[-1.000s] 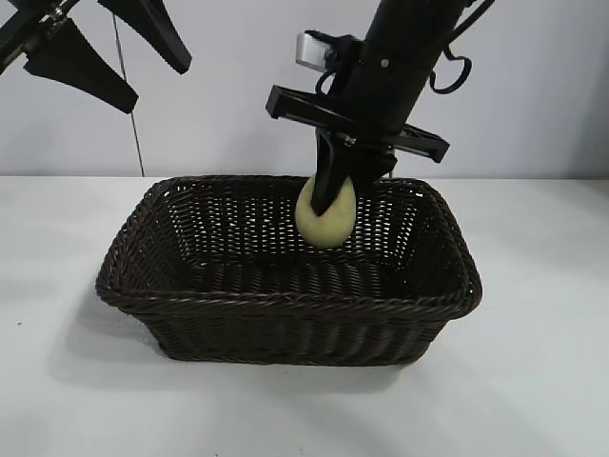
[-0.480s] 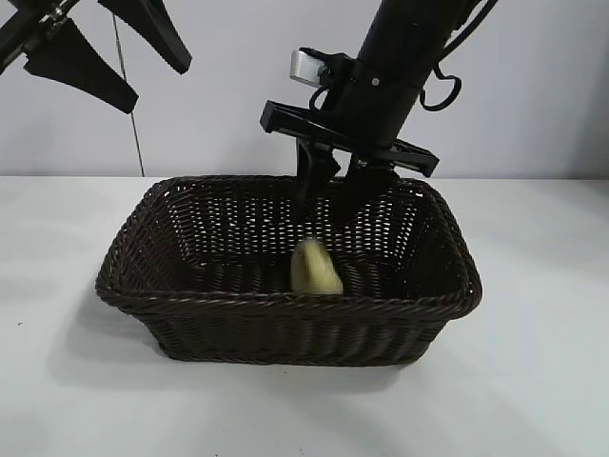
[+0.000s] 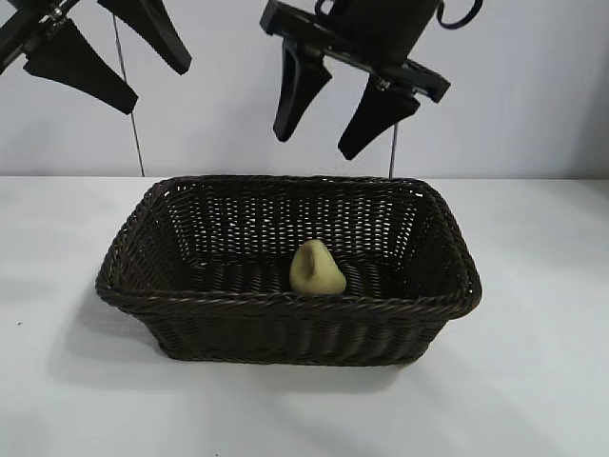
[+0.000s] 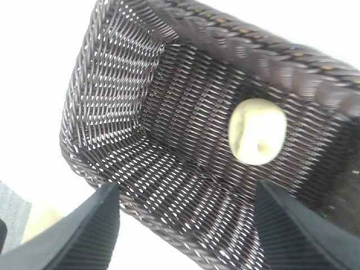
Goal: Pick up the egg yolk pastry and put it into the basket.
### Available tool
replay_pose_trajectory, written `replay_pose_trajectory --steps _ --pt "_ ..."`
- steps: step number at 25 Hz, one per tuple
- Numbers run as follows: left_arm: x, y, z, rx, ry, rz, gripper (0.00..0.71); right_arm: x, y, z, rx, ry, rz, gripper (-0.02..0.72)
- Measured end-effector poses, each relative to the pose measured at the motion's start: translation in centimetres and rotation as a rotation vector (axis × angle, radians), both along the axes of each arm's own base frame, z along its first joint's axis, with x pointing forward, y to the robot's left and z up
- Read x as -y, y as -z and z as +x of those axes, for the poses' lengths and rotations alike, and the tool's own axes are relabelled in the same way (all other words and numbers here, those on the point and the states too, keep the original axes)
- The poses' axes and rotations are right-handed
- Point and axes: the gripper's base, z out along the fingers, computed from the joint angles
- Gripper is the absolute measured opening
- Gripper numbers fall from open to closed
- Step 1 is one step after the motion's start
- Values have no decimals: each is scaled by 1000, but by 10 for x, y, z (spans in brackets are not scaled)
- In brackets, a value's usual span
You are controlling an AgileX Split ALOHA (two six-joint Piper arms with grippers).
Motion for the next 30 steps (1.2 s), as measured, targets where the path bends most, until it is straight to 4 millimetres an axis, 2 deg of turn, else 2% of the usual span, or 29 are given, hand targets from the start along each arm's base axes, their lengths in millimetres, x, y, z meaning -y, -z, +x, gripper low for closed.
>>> replay_pose_trajectory --steps 12,19,25,30 --pt "0 0 0 0 0 0 424 21 -40 -13 84 -4 -58 495" --pt "0 0 0 0 0 0 424 58 -56 -6 115 101 -47 495" --pt "0 0 0 0 0 0 424 89 -54 3 88 192 -14 495" --pt "0 0 0 0 0 0 424 94 -34 1 26 189 -34 495"
